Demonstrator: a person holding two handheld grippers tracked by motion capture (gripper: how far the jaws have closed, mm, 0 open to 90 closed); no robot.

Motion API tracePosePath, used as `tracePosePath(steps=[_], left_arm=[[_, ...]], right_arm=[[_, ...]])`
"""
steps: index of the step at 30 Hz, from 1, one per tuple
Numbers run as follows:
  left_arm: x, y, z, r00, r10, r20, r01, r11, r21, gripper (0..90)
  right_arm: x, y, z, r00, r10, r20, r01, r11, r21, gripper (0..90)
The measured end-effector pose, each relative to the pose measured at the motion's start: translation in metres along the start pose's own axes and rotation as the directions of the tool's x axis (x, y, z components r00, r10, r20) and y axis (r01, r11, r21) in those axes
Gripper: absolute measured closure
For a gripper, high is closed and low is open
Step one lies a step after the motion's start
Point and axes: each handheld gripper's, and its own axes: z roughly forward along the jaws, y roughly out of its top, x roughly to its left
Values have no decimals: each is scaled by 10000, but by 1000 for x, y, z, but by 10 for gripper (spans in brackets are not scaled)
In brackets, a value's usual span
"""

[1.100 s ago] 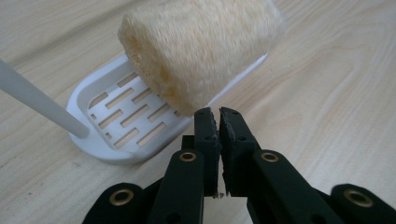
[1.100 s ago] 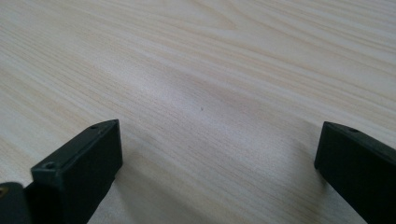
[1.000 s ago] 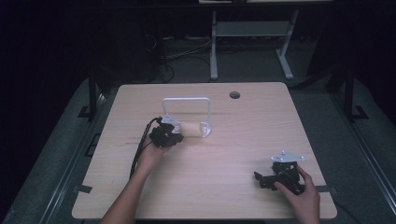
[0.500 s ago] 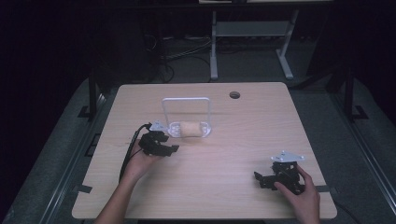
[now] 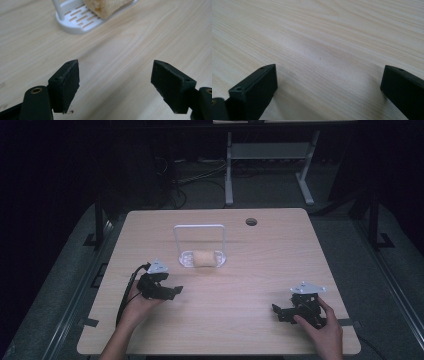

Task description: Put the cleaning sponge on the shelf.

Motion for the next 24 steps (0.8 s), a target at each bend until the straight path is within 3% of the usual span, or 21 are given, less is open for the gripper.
tracePosePath(steps=[14,19,24], left_arm=[[-3,-45,-23,9993,-113,-351,117,9999,116,137],[-3,-57,-29,9988,-168,-462,169,9999,7,133],[-1,-70,-33,9984,-177,-539,189,9996,219,131]], right_arm=[[0,0,0,10000,-7,-2,7,10000,0,6],[0,0,0,10000,6,-13,-6,10000,-3,7],[0,0,0,10000,16,-10,-16,10000,0,6]])
